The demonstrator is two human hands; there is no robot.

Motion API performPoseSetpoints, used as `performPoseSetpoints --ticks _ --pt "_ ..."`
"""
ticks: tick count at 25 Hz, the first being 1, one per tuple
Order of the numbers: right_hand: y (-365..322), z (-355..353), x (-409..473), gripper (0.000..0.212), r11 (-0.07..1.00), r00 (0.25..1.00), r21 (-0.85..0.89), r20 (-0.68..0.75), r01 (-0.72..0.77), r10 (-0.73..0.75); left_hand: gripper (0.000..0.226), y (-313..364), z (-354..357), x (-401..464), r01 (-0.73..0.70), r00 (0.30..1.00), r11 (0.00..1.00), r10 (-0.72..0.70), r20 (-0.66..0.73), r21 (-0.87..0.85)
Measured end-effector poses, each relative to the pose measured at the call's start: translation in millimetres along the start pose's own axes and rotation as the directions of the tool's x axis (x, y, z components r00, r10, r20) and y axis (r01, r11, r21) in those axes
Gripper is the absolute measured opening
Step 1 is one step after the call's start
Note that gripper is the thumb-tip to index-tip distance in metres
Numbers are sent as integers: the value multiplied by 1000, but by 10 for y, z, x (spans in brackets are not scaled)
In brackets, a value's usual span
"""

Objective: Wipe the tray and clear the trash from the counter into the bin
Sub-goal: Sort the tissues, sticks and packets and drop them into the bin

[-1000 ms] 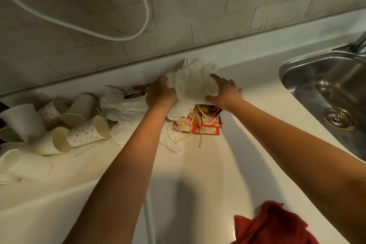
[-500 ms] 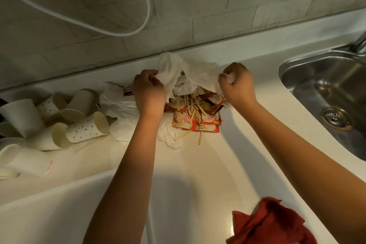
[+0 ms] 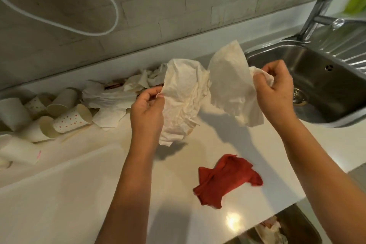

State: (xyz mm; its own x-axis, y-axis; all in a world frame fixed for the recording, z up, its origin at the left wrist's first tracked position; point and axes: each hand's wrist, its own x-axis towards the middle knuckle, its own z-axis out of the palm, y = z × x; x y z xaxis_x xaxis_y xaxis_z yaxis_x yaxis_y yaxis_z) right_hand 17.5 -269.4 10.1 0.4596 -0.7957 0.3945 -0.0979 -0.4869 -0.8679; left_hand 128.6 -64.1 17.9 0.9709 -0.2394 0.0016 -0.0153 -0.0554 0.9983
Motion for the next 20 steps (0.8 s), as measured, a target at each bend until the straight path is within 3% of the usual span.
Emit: performPoseSetpoints --ticks 7,10,14,17,20 --pt "292 -1136 -442 26 995 992 88 -112 -51 61 30 -25 541 -888 14 981 1000 -13 194 -2" --pt "595 -1637 -722 24 978 967 111 -166 -175 192 32 -141 809 -1436 57 952 998 -58 302 11" --pt "1003 -2235 -1183 30 918 949 301 -97 -259 300 31 -360 1151 -2175 17 868 993 -75 490 120" --pt "1341 -2525 -1547 38 878 905 270 -51 -395 423 29 -689 1364 -2588 11 795 975 -143 590 222" --pt "1807 -2659 -1938 29 810 815 166 -57 -562 577 20 -1171 1553 -2913 10 737 931 -254 627 365"
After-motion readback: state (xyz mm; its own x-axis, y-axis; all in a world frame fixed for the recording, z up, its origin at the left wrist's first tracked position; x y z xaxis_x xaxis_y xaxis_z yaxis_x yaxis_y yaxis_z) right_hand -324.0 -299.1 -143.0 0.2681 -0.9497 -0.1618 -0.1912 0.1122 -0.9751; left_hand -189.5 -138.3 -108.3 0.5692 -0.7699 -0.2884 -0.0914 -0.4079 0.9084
